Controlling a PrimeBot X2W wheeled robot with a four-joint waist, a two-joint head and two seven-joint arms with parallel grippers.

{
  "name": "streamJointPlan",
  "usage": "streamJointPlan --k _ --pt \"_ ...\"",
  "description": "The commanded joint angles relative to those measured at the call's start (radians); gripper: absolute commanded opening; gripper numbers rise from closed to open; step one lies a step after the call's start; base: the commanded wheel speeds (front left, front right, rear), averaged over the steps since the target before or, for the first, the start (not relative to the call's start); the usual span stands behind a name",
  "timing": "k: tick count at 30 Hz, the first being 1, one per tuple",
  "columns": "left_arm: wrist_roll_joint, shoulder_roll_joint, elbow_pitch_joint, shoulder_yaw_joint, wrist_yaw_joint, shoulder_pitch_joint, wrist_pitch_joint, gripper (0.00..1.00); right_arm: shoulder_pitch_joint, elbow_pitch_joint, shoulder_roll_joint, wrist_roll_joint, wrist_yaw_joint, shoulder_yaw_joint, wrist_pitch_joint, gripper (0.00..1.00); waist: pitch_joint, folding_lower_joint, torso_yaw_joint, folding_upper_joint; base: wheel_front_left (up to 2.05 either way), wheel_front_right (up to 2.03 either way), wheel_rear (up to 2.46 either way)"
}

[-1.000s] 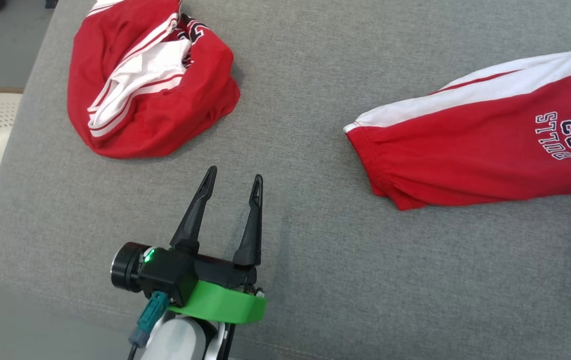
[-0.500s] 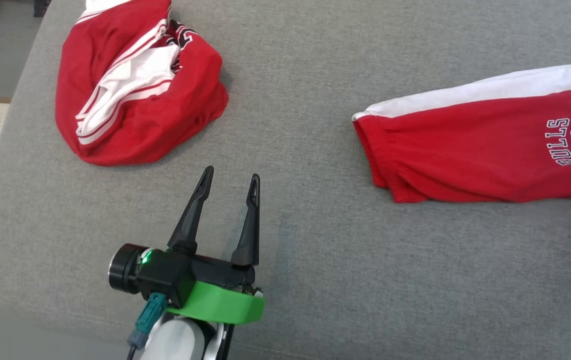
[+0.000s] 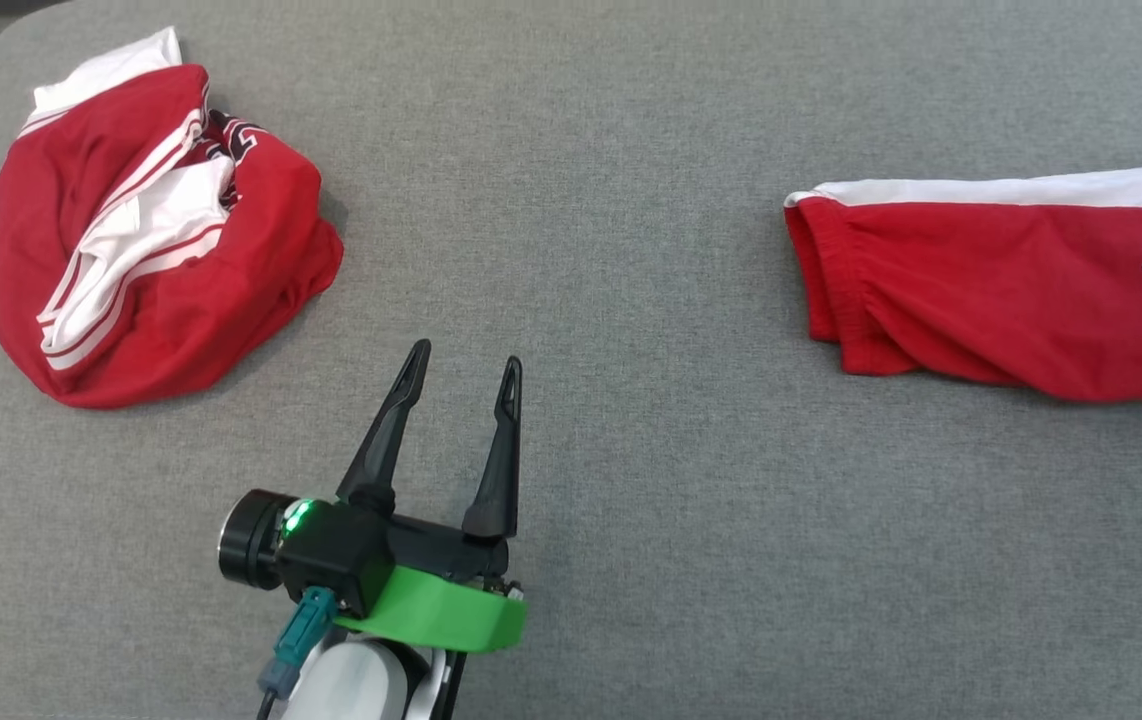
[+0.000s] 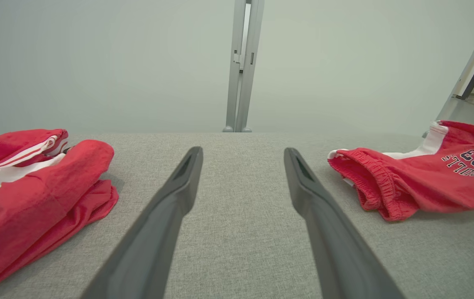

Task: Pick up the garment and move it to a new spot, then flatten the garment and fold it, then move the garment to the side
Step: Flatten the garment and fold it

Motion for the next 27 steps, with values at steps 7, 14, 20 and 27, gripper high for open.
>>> streamJointPlan --k 7,14,20,27 --pt "0.003 0.002 0.021 -0.003 0.003 0.038 0.0 1.0 0.005 -0.164 0.158 0.0 -0.001 0.022 0.03 0.0 -0.095 0.0 -0.003 0.0 0.0 0.0 0.0" --pt "-0.012 0.002 0.035 -0.03 0.001 0.063 0.0 1.0 0.053 -0.295 0.316 -0.05 -0.001 0.04 0.052 0.0 -0.15 0.0 0.038 0.0 0.0 0.0 0.0" --pt "-0.018 0.002 0.046 -0.045 0.002 0.082 0.0 1.0 0.097 -0.334 0.434 -0.139 -0.001 0.087 0.055 0.0 -0.173 0.0 0.07 0.0 0.0 0.0 0.0" --pt "-0.03 0.002 0.058 -0.063 0.001 0.089 0.0 1.0 0.146 -0.318 0.49 -0.137 -0.001 0.148 0.043 1.0 -0.186 0.0 0.099 0.0 0.0 0.0 0.0"
